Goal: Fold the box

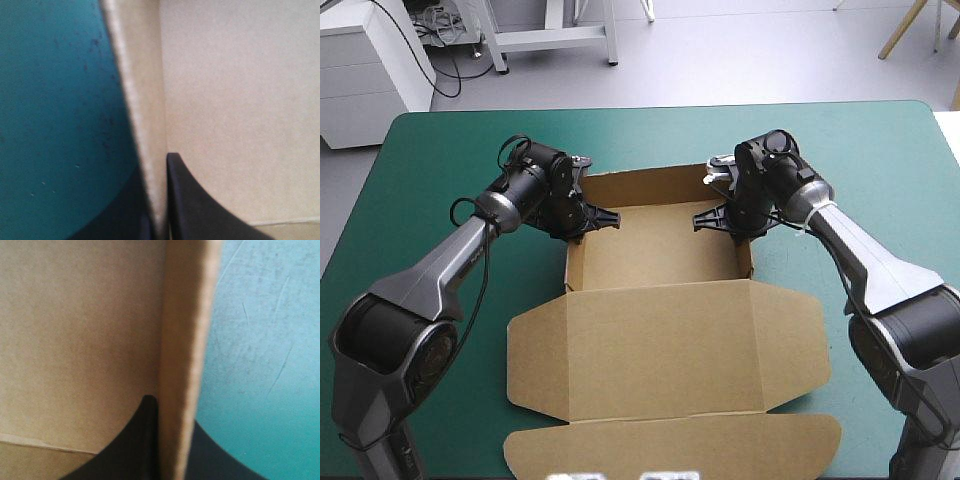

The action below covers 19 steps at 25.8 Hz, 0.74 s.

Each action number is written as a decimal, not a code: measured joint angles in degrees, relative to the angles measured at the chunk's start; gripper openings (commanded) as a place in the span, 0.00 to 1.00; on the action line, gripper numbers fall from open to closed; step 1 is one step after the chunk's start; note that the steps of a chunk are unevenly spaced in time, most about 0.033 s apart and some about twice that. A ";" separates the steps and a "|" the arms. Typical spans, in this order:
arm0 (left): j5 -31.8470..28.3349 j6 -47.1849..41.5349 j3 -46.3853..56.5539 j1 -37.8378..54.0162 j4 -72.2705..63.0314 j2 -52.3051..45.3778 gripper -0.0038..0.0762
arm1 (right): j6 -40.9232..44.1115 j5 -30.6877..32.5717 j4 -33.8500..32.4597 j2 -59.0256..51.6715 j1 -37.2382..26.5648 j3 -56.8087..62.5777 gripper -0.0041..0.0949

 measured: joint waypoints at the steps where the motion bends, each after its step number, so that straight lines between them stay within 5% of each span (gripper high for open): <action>1: 0.19 0.02 -0.21 0.00 -0.11 0.15 0.04 | -0.35 -0.16 0.31 0.40 -0.19 0.00 0.03; 4: 0.45 0.02 -0.35 0.00 -0.12 0.34 0.04 | -1.76 -1.07 1.28 1.03 -1.09 0.00 0.13; 8: 0.39 0.94 -0.39 0.00 -0.17 0.34 0.11 | -3.25 -1.39 2.19 1.15 -1.66 0.00 0.43; 12: -0.08 2.75 -0.39 -0.13 -0.41 0.52 0.37 | -4.35 -2.39 2.39 1.15 -1.81 -0.26 0.80; 14: 0.10 3.24 -0.39 -0.14 -0.50 0.97 0.60 | -4.75 -2.32 2.50 1.15 -1.81 -0.38 0.92; 16: 0.24 3.46 -0.39 -0.19 -1.05 1.20 0.72 | -5.13 -2.13 2.50 1.15 -1.81 -0.43 0.92; 19: 0.48 3.46 -0.45 -0.19 -1.10 1.20 0.71 | -5.35 -2.14 2.50 1.15 -1.81 -0.54 0.92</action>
